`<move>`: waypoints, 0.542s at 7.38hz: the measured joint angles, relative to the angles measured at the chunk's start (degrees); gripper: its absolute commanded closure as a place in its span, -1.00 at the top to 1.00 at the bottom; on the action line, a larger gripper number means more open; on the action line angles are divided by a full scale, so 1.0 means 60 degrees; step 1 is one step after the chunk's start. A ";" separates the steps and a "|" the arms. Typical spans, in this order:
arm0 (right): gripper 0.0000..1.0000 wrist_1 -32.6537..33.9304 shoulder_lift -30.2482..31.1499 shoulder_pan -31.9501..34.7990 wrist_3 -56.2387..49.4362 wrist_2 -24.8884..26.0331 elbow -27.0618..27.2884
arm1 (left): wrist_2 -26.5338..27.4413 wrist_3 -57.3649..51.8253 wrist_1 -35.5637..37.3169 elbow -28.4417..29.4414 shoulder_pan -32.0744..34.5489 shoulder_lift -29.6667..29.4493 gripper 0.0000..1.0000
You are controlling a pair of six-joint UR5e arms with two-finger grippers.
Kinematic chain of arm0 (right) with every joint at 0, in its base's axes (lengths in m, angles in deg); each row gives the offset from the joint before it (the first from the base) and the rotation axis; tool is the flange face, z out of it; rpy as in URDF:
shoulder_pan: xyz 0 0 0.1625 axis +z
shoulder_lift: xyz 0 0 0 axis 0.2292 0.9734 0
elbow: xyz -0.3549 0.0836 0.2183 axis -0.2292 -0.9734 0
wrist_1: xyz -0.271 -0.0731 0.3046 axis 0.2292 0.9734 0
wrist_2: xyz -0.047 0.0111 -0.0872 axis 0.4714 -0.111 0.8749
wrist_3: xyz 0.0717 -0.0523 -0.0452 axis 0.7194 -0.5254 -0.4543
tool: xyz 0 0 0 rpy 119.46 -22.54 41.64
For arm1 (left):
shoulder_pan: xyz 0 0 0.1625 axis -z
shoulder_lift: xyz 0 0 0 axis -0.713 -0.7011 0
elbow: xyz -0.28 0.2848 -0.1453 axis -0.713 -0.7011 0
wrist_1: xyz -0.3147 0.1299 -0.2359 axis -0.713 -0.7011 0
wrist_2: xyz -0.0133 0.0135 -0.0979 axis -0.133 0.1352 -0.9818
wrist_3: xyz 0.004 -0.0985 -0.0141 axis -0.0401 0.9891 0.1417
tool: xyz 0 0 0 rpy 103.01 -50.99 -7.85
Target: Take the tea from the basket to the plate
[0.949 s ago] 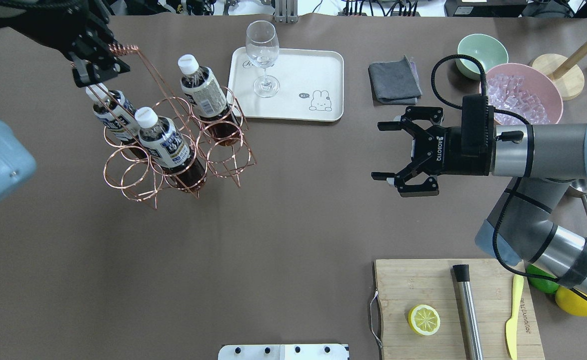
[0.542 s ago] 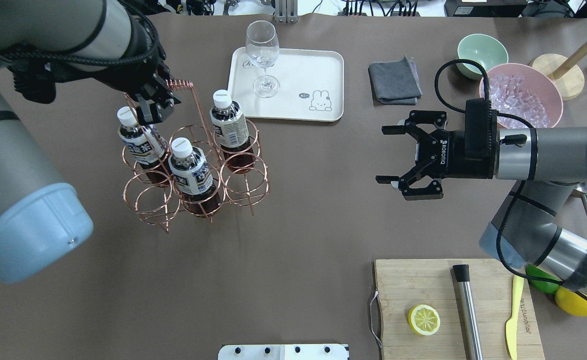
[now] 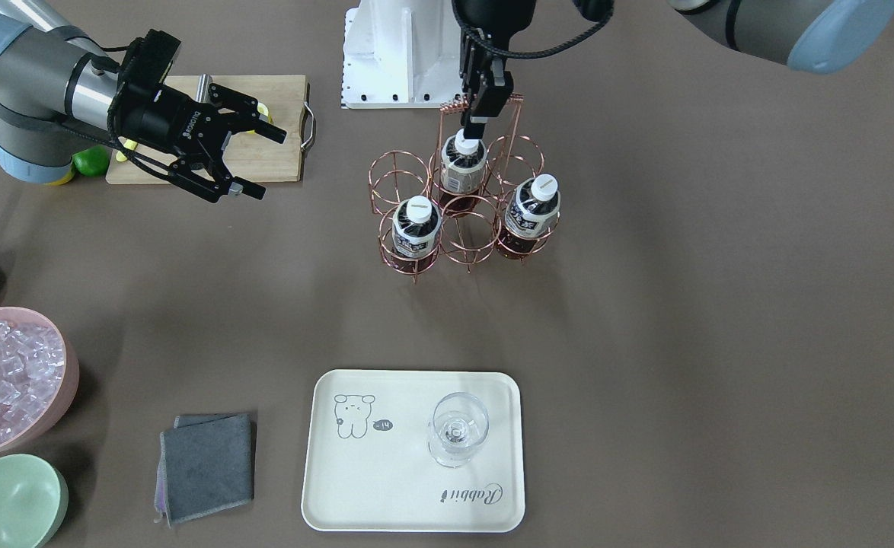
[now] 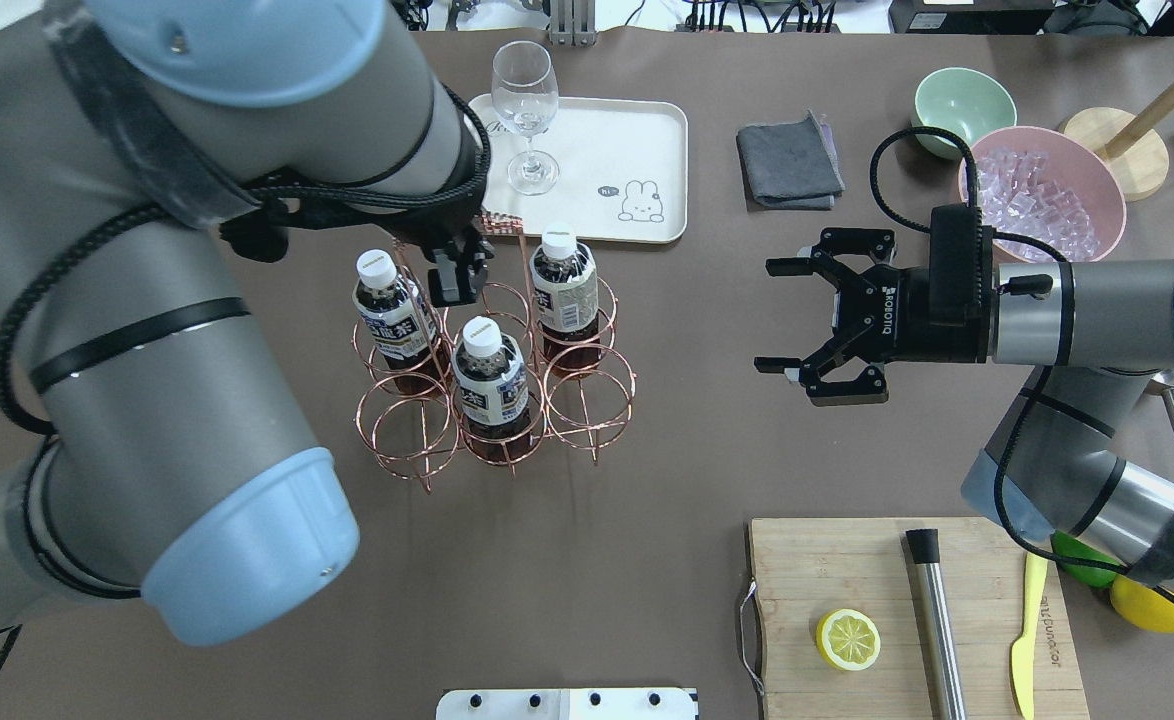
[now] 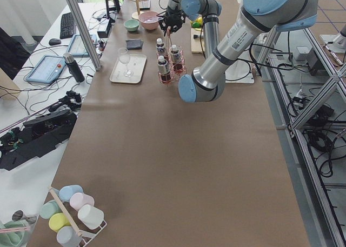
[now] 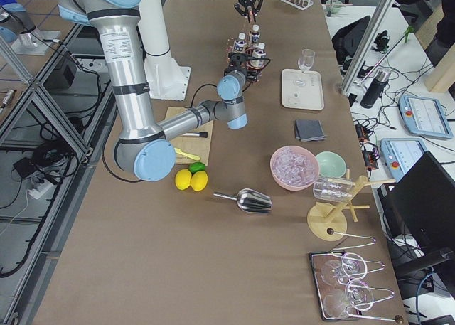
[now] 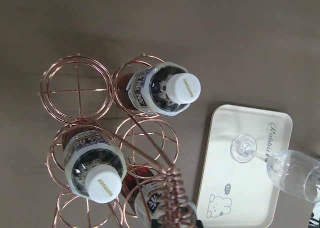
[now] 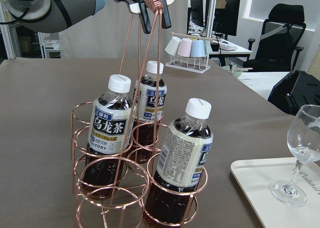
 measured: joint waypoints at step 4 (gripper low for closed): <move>1.00 0.0000 0.0079 -0.0039 0.0051 0.0005 0.0059 | 0.0510 0.0201 -0.0243 0.0892 -0.0964 -0.0872 -1.00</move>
